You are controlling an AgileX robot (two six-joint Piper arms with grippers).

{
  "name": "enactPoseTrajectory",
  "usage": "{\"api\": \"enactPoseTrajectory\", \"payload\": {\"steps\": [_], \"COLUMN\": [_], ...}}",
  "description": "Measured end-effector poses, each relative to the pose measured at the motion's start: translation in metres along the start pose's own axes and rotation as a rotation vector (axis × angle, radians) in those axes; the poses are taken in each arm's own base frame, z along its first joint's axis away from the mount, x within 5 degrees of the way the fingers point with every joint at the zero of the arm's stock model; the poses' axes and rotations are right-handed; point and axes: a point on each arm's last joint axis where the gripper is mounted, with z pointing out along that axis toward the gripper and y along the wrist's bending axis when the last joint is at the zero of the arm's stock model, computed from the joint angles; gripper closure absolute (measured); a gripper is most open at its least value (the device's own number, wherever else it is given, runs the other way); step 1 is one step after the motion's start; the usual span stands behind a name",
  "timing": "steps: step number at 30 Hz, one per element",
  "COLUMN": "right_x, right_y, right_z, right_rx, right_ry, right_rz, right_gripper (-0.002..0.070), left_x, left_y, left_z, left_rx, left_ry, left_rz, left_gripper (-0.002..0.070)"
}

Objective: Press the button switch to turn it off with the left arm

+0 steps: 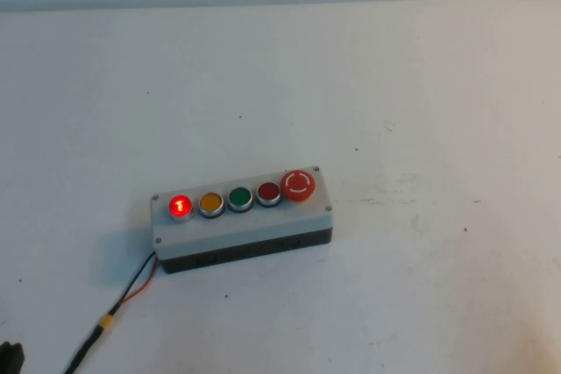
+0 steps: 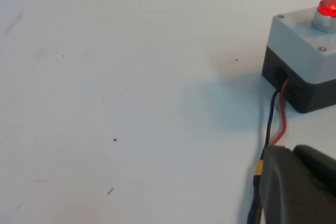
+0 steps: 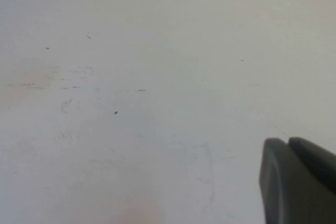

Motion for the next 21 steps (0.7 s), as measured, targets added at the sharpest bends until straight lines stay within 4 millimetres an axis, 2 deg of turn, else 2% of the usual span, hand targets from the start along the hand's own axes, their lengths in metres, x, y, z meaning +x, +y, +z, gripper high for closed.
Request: {"api": "enactPoseTrajectory", "payload": {"steps": [6, 10, 18, 21], "right_x": [0.0, 0.0, 0.0, 0.0], "right_y": [0.0, 0.0, 0.0, 0.0], "right_z": [0.0, 0.0, 0.0, 0.0], "right_rx": [0.0, 0.0, 0.0, 0.0], "right_ry": [0.0, 0.0, 0.0, 0.0], "right_rz": [0.0, 0.0, 0.0, 0.0], "right_gripper": [0.0692, 0.0692, 0.0692, 0.0692], "left_x": [0.0, -0.002, -0.021, -0.026], "left_y": [0.0, -0.003, -0.006, -0.004], "left_z": [0.0, 0.0, -0.003, -0.004], "left_rx": [0.002, 0.03, 0.127, 0.136], "left_ry": [0.0, -0.024, -0.207, -0.266], "left_rz": [-0.005, -0.08, -0.535, -0.628], "left_gripper": [0.0677, 0.0677, 0.0677, 0.0677]}}
